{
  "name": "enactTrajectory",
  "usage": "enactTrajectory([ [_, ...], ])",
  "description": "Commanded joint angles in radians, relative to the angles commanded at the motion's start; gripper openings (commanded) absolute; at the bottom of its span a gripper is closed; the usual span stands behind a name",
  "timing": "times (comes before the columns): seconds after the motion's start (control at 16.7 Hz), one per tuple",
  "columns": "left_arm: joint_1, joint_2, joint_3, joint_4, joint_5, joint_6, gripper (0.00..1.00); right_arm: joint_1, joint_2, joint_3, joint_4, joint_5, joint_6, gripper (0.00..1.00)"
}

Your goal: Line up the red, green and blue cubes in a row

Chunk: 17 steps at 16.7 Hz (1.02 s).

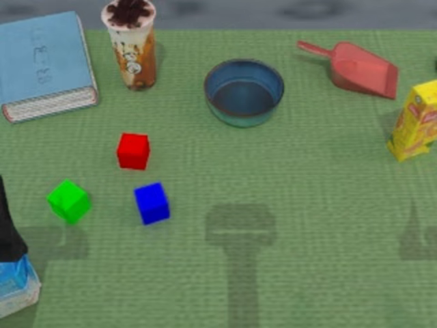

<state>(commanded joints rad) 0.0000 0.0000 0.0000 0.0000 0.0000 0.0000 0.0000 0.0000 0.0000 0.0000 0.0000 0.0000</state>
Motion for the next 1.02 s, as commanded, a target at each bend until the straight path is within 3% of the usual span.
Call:
enactTrajectory([
  [0.24, -0.004, 0.03, 0.03, -0.022, -0.001, -0.003, 1.0, 0.0, 0.0, 0.0, 0.0, 0.0, 0.0, 1.0],
  [0.48, -0.033, 0.216, 0.215, -0.14, 0.0, -0.018, 1.0, 0.0, 0.0, 0.0, 0.0, 0.0, 0.0, 1.0],
  [1.02, -0.151, 1.147, 1.006, -0.631, 0.003, -0.075, 1.0, 0.0, 0.0, 0.0, 0.0, 0.0, 0.0, 1.0],
])
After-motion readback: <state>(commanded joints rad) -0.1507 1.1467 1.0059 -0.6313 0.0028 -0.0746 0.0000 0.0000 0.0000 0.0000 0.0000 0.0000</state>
